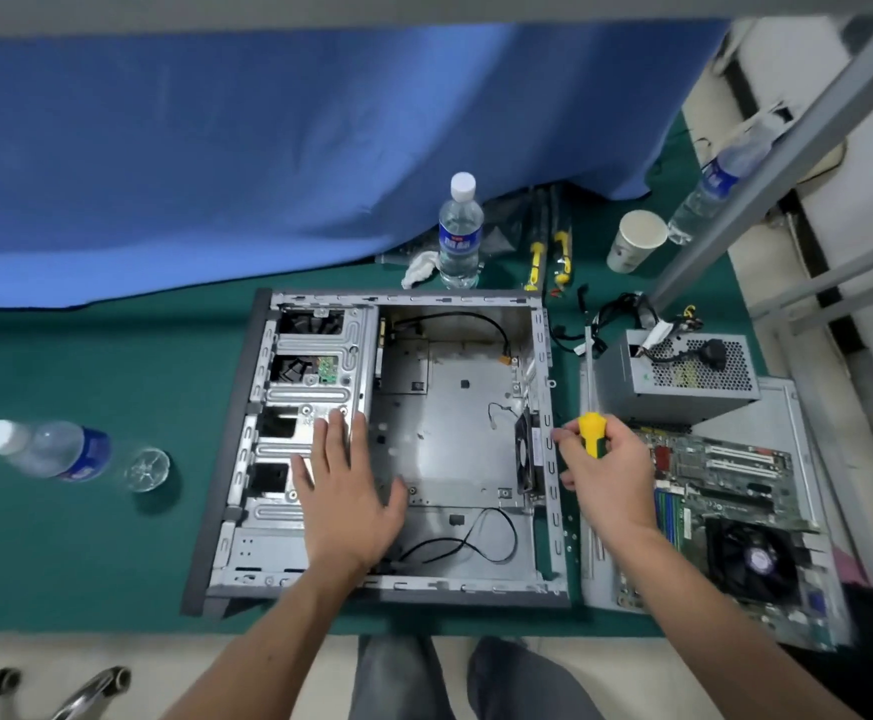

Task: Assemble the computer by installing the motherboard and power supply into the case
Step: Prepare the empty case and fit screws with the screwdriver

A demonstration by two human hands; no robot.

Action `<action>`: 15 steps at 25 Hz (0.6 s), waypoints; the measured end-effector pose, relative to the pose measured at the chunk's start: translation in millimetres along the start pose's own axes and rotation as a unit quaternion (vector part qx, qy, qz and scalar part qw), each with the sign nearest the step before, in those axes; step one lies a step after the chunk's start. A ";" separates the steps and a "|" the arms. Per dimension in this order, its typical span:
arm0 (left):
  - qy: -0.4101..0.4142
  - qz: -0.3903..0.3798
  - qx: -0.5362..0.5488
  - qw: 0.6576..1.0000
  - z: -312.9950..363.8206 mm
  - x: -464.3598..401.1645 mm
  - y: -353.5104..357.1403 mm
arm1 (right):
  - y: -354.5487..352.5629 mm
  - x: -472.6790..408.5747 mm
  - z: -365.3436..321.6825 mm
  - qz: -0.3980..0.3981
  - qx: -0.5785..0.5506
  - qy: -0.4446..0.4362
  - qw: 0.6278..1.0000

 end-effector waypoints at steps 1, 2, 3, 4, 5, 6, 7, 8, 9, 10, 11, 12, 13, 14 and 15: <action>0.002 -0.008 0.007 1.000 1.5 0.1 -0.8 | 2.7 4.4 -12.8 0.005 -0.011 -0.013 1.000; 0.003 -0.016 0.015 1.000 2.4 -0.4 -2.8 | 7.1 10.3 -25.2 0.007 -0.025 -0.023 0.999; 0.003 -0.028 0.024 0.999 3.6 -0.2 -4.6 | 12.9 16.7 -36.3 0.003 -0.038 -0.027 0.999; 0.002 -0.040 0.031 0.999 4.3 0.3 -6.2 | 20.8 23.2 -46.0 -0.009 -0.049 -0.024 0.998; 0.000 -0.049 0.044 0.998 3.8 0.2 -8.4 | 30.6 29.5 -55.0 -0.026 -0.059 -0.013 0.998; -0.003 -0.058 0.068 0.996 2.9 -0.4 -11.3 | 40.9 34.9 -62.3 -0.045 -0.073 0.003 0.996; -0.010 -0.066 0.108 0.992 -0.4 -3.8 -16.8 | 52.8 39.7 -70.3 -0.062 -0.089 0.018 0.994; -0.022 -0.070 0.162 0.984 -3.5 -8.5 -23.7 | 64.0 43.9 -77.3 -0.083 -0.103 0.030 0.991; -0.033 -0.063 0.219 0.973 -7.3 -15.0 -31.6 | 74.6 47.5 -83.8 -0.107 -0.110 0.037 0.987; -0.034 -0.047 0.266 0.962 -11.9 -22.8 -40.6 | 84.6 51.2 -89.9 -0.133 -0.111 0.039 0.984; -0.021 -0.033 0.298 0.954 -15.4 -30.9 -50.1 | 93.4 54.5 -94.8 -0.157 -0.107 0.040 0.981; 0.003 -0.029 0.330 0.944 -19.7 -39.6 -59.8 | 102.2 58.5 -99.4 -0.178 -0.101 0.039 0.978; 0.029 -0.041 0.371 0.927 -22.7 -46.9 -68.8 | 109.4 62.2 -103.0 -0.197 -0.095 0.038 0.975; 0.051 -0.064 0.416 0.906 -25.2 -52.2 -76.9 | 115.0 65.7 -105.8 -0.214 -0.091 0.037 0.972; 0.070 -0.085 0.448 0.887 -28.7 -56.5 -83.7 | 120.1 68.9 -108.7 -0.228 -0.090 0.038 0.969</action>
Point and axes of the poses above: each hand's wrist, its own x-axis away from the middle knuckle, its own y-axis out of the palm, z = x × y, the point moved 2 cm from there along -x, towards the middle knuckle, and after that the axes turned 10 degrees about z, right-handed, at the moved point
